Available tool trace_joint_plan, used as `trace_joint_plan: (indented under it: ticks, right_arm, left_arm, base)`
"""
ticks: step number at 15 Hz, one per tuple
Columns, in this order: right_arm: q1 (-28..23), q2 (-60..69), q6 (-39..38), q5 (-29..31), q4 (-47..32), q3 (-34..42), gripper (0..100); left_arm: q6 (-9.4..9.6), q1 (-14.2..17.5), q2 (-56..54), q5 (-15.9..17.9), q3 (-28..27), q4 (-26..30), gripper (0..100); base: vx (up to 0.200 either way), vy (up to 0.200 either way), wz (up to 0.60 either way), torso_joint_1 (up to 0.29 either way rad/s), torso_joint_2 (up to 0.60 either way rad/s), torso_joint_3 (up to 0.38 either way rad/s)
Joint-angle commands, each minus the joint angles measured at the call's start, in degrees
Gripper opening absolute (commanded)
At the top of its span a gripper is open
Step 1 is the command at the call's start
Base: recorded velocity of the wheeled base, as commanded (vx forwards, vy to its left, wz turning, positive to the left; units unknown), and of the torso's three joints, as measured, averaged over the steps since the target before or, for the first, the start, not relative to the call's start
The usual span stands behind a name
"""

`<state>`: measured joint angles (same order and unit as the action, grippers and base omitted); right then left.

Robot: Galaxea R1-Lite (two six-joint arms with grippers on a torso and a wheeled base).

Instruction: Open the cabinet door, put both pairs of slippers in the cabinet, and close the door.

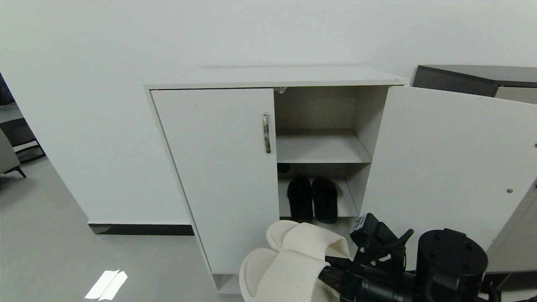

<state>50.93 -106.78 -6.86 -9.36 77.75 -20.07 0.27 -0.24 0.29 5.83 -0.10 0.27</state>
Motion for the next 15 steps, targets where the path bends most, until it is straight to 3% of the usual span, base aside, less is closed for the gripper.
trace_joint_plan:
  ticks: [1,3,4,6,7,9,11,15]
  right_arm:
    - [0.13,-3.17,0.01,0.75,4.34,-0.5,0]
    - [0.31,-5.55,0.54,7.17,8.29,-1.99,0]
    - [0.31,-4.84,0.45,12.0,0.91,-6.13,0]
    - [1.54,1.66,-0.7,27.56,-25.98,-18.25,0]
    - [2.42,4.56,-3.42,32.39,-37.23,-24.06,0]
    - [4.35,7.9,-9.75,42.67,-53.67,-34.78,0]
    - [4.09,6.32,-12.21,54.19,-56.92,-39.26,0]
    - [4.0,4.91,-10.71,55.86,-53.41,-41.55,0]
  left_arm:
    - [0.0,-0.02,-0.03,-0.03,0.01,0.0,0]
    - [0.0,-0.02,-0.03,-0.03,0.01,0.0,0]
    - [0.0,-0.02,-0.03,-0.03,0.01,0.0,0]
    - [0.0,-0.02,-0.03,-0.03,0.01,0.0,0]
    - [0.0,-0.02,-0.03,0.06,0.01,0.0,0]
    - [0.26,-0.02,-0.03,0.06,0.01,0.0,0]
    - [0.35,-0.02,-0.03,0.06,0.01,0.0,0]
    - [0.35,-0.02,-0.03,0.06,0.01,0.0,0]
  base:
    - [0.0,0.0,0.0,-0.105,0.36,0.261]
    - [0.0,0.0,0.0,-0.041,0.17,0.112]
    - [0.0,0.0,0.0,-0.017,0.07,0.041]
    - [0.0,0.0,0.0,0.0,0.0,0.0]
    - [0.0,0.0,0.0,0.0,0.0,0.0]
    - [0.0,0.0,0.0,0.0,0.0,0.0]
    - [0.0,0.0,0.0,0.0,0.0,0.0]
    - [0.0,0.0,0.0,0.0,0.0,0.0]
